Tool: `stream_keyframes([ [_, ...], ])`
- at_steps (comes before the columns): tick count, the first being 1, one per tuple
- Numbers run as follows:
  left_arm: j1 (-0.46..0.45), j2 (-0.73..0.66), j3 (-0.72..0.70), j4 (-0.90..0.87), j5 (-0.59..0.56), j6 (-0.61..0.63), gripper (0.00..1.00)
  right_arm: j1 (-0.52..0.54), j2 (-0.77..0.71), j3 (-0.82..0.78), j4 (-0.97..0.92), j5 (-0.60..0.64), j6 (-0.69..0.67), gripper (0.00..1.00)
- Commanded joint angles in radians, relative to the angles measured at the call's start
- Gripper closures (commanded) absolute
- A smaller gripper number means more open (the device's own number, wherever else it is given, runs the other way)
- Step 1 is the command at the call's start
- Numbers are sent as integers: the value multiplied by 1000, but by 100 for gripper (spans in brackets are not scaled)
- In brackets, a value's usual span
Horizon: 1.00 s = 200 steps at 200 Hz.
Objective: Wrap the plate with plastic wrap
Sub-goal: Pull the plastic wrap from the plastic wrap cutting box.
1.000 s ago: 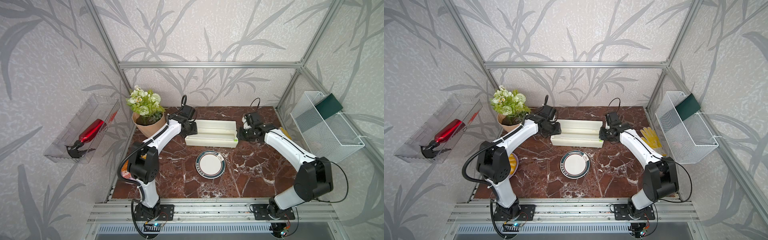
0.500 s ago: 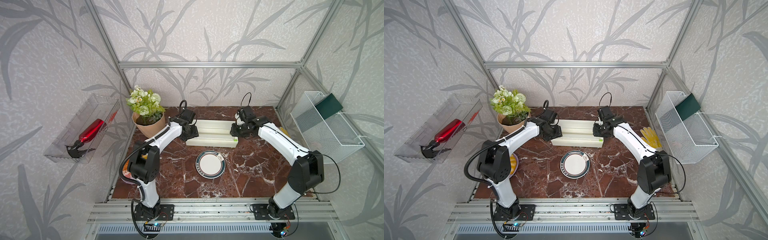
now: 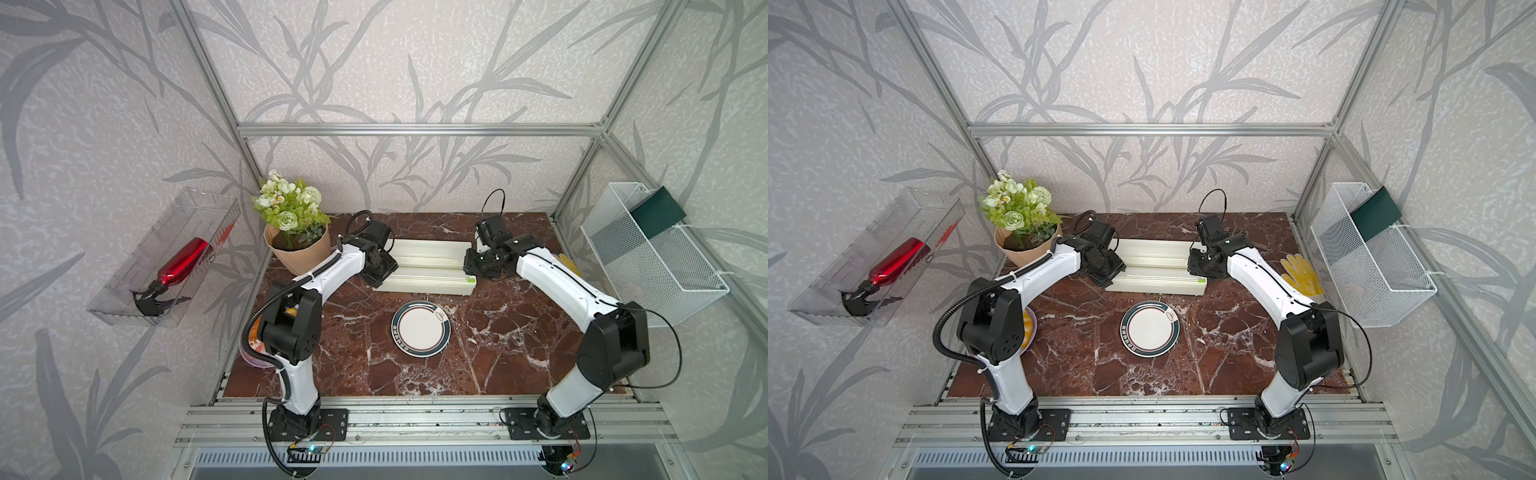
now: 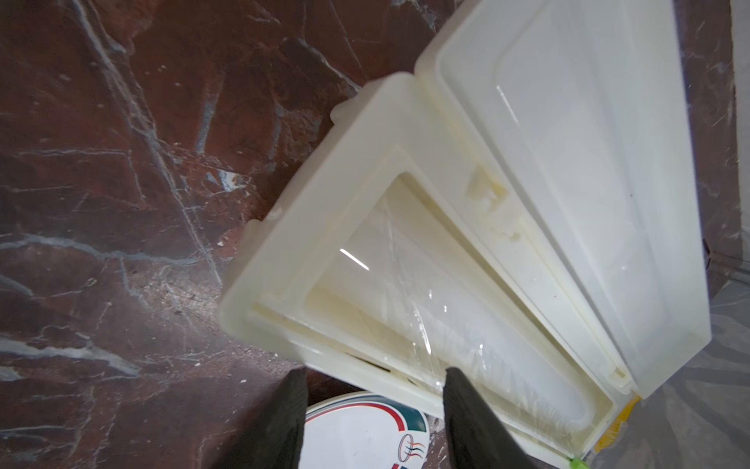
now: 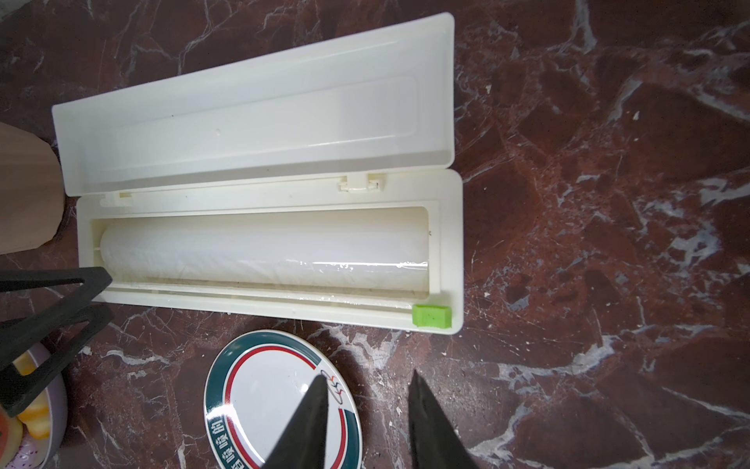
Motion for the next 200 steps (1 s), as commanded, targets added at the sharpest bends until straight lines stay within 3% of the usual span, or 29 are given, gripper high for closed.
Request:
stream_keyframes([
  [1,-2,-10,5,47,-19,-66,48,8,-35,-17,-3,8,11,66],
  [200,15,89,23,91,-37,-69,62,10,-39,-27,-1,33,7,66],
])
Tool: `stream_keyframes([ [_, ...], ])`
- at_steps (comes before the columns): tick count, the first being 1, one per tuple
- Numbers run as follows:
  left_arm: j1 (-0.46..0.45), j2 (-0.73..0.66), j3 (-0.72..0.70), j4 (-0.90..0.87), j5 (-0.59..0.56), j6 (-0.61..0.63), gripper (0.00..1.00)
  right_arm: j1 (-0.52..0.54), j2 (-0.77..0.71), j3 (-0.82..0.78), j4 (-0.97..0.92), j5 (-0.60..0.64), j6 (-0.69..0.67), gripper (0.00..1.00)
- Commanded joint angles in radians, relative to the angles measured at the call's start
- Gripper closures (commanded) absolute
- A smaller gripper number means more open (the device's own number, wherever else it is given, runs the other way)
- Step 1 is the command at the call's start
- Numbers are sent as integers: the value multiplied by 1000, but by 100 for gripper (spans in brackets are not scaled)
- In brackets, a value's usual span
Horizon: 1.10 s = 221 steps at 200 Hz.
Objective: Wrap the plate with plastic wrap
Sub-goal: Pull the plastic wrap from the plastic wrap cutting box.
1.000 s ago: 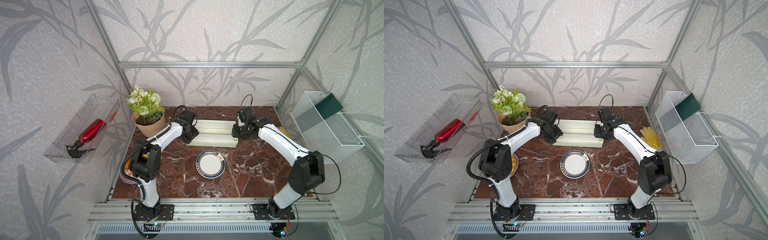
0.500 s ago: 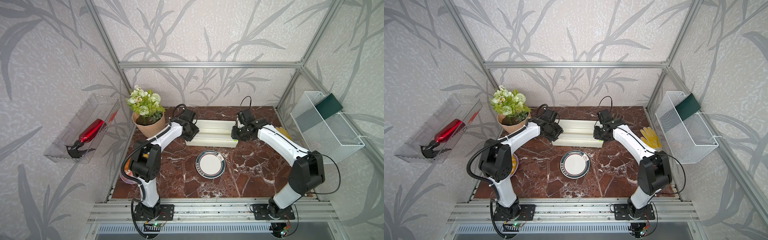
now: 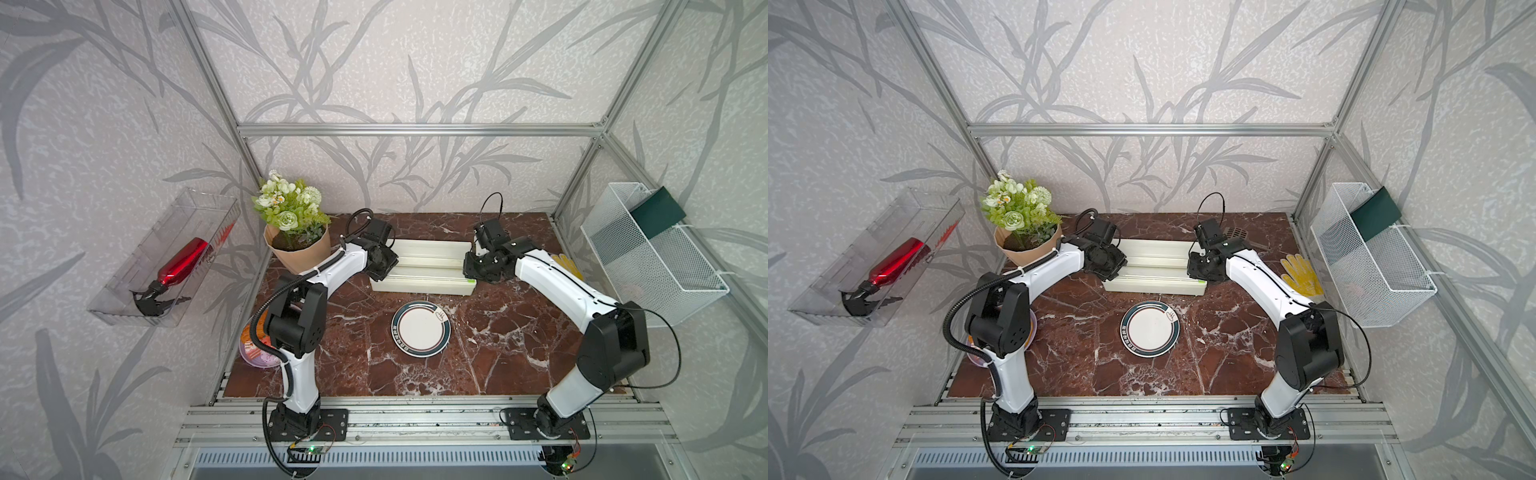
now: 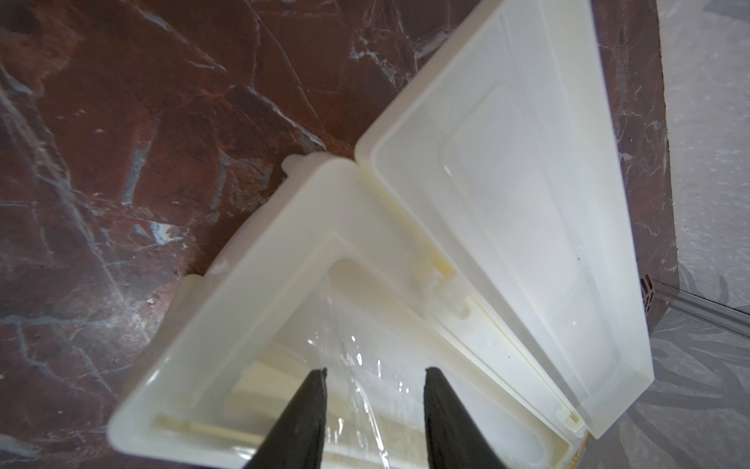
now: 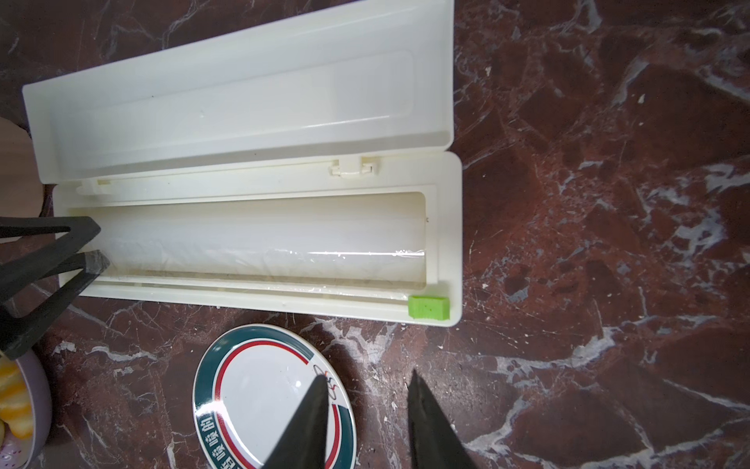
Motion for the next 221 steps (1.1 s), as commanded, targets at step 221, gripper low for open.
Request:
stream_keyframes([
  [221,56,52,33,130,84,-142,100,12,175,140,-17,-8,175,67],
])
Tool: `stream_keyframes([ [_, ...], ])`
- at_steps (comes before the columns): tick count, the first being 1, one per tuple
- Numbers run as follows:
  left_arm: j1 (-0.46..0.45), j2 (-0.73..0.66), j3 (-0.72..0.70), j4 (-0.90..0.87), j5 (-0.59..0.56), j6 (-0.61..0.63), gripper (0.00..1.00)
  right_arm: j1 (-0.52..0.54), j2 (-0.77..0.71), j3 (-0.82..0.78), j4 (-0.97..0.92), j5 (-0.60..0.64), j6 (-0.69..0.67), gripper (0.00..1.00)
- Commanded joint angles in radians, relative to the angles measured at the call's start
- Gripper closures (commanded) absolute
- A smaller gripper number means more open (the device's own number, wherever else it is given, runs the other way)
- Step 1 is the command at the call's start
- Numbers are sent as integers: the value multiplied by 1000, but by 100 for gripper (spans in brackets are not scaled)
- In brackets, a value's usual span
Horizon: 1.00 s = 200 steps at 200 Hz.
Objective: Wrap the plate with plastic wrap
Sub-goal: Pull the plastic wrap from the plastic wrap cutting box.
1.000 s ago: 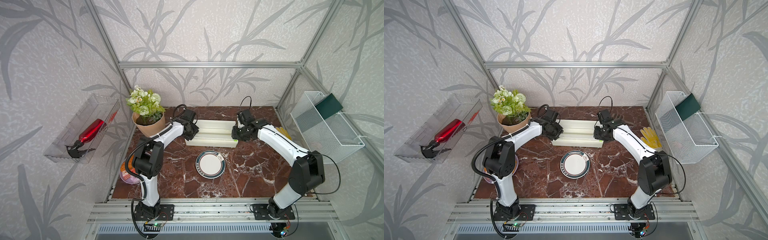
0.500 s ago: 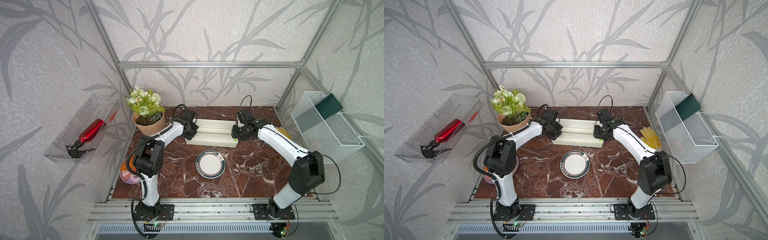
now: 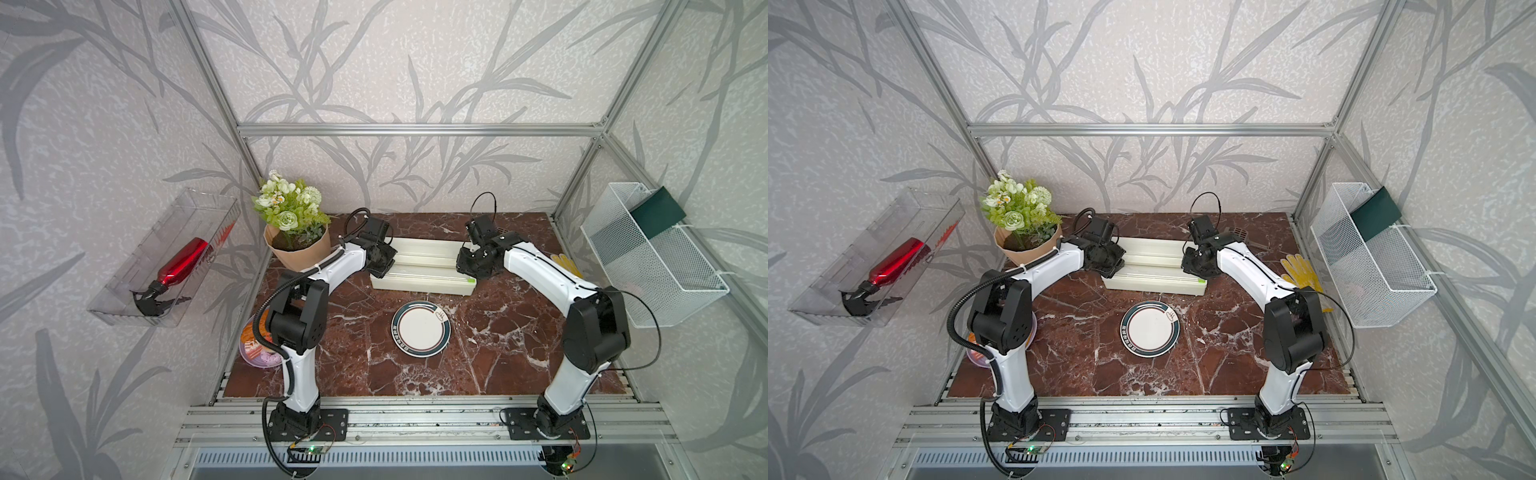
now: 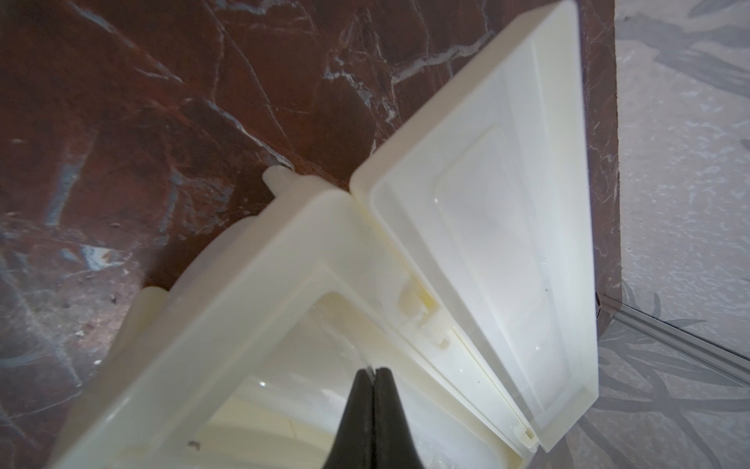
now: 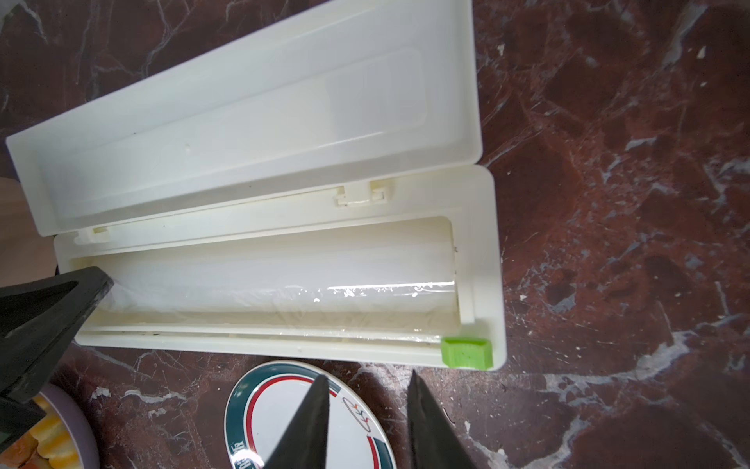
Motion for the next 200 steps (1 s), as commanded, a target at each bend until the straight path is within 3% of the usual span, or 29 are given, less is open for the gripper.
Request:
stream_keyframes([
  [1,19,24,34,31,28,-62,100,5,26,40,-20,5,22,67],
  [96,40,95,110,90,53,-179,100,-10,107,146,-76,36,-16,66],
  [125,53,102,87,137,67,-225,100,-12,111,159,-87,23,5,62],
  [147,54,103,83,147,72,-228,100,-13,113,163,-107,-19,86,59],
  [200,56,102,47,194,89,-249,100,-11,65,56,-32,-117,420,59],
])
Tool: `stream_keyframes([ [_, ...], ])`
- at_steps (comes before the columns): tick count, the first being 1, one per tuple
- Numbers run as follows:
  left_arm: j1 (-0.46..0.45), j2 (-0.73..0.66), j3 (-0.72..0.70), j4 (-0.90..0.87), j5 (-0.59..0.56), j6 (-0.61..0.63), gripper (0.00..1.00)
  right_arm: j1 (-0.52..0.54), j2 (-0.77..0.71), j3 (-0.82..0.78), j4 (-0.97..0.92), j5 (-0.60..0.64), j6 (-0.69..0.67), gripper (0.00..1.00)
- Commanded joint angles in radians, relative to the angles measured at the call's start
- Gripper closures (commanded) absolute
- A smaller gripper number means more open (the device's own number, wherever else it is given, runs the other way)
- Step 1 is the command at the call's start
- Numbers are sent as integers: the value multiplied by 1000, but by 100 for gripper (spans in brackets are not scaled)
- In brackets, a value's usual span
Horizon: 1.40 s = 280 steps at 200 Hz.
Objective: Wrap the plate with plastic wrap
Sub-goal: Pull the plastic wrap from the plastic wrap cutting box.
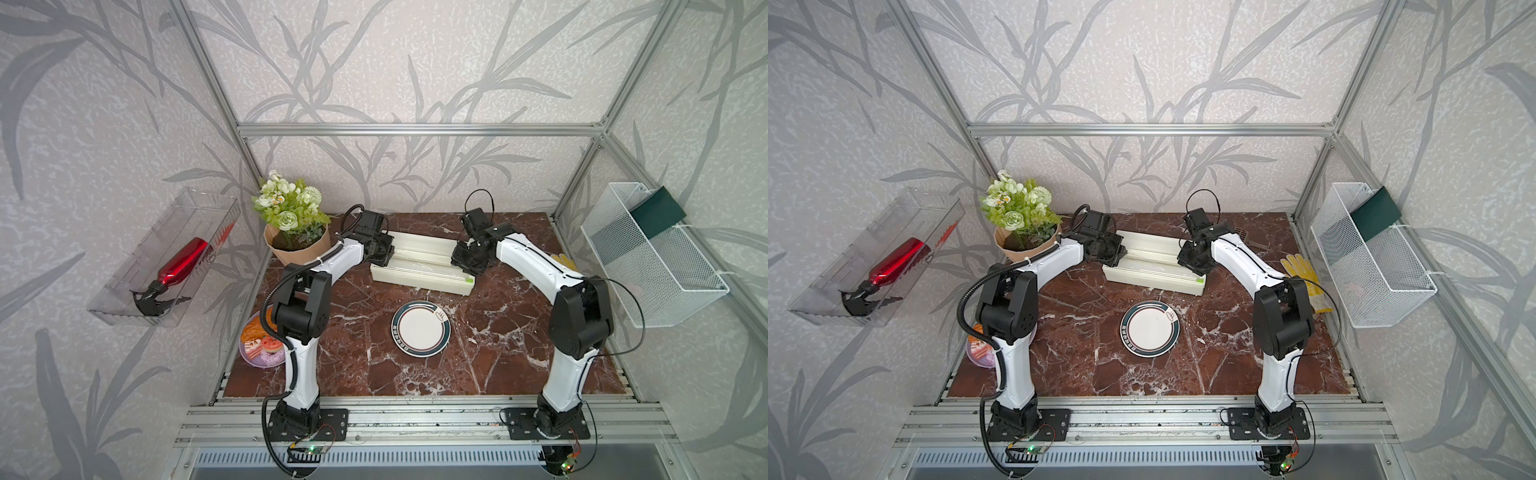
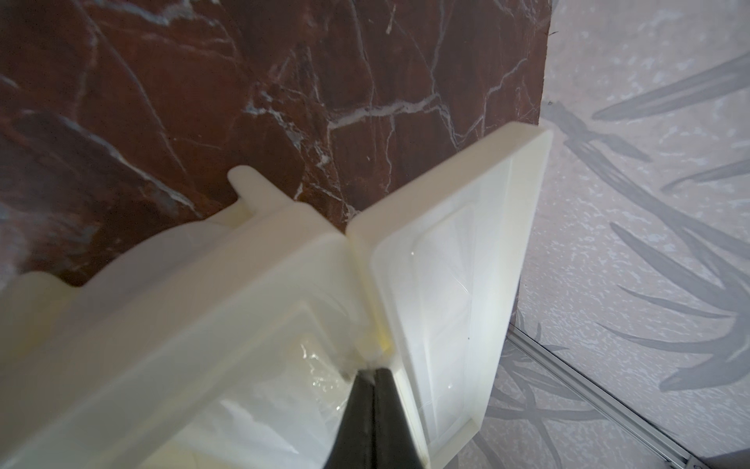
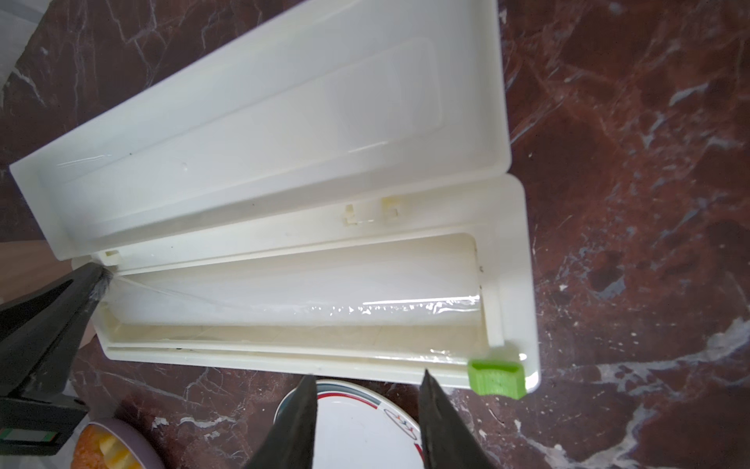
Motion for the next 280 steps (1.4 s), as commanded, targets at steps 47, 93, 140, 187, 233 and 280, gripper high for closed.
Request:
stream_keyframes([
  [47,7,16,-23,56,21,-45,100,-17,-32,-111,60,-22,355,55],
  [93,7,22,-26,68,32,-43,100,-22,-42,-173,185,-4,455,49],
  [140,9,22,-31,74,38,-43,100,-26,-28,-198,236,3,521,52],
  [187,9,22,-33,73,43,-39,100,-26,-12,-216,229,12,550,54],
  [233,10,20,-35,70,46,-30,100,-27,22,-215,217,17,543,55],
  [280,10,17,-36,71,51,-25,100,-21,81,-189,240,-25,526,58],
])
